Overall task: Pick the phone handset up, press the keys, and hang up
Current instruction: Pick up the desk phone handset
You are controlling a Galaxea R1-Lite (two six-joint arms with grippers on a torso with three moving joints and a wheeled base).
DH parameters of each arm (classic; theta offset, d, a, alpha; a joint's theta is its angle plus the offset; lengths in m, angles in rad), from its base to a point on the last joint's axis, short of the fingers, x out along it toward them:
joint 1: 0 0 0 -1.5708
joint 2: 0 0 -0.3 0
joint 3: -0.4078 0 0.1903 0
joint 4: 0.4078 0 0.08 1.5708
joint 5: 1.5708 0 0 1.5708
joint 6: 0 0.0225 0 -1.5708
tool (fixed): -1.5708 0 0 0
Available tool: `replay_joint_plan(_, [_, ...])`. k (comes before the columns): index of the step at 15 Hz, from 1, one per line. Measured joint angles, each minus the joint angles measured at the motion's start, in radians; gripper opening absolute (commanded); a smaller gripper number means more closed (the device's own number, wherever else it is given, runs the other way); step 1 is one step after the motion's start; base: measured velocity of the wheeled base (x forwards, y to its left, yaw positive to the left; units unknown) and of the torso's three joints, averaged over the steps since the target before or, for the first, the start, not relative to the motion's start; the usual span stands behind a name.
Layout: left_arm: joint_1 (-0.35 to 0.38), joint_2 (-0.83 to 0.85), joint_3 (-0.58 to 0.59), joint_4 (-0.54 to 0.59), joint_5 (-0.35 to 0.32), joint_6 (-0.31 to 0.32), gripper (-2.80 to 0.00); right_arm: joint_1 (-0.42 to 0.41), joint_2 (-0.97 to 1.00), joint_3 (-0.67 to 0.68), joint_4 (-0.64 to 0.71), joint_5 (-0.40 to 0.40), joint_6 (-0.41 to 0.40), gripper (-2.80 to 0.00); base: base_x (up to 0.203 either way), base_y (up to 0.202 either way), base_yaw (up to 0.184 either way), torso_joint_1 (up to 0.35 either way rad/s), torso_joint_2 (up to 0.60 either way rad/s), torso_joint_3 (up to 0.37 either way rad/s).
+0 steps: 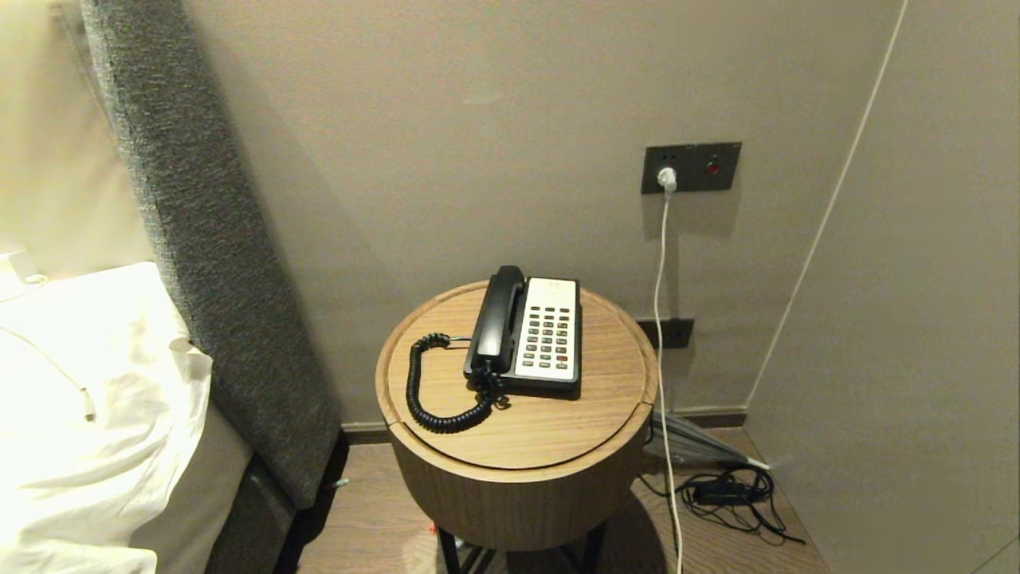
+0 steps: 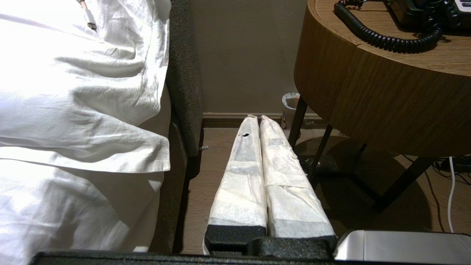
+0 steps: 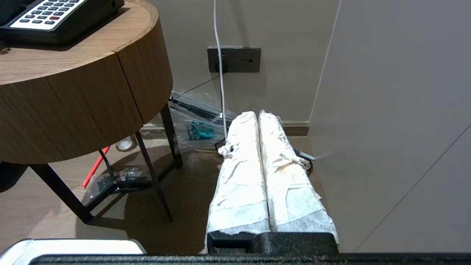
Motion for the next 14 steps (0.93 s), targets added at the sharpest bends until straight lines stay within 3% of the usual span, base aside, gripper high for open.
replay_joint_plan(14, [0.0,0.0,0.001,0.0,0.0,-0.006,-2.8,0.0,0.0,0.0,0.0,0.0,-0.003,-2.8,0.0,0.0,0.0,0.0,0.0,0.0])
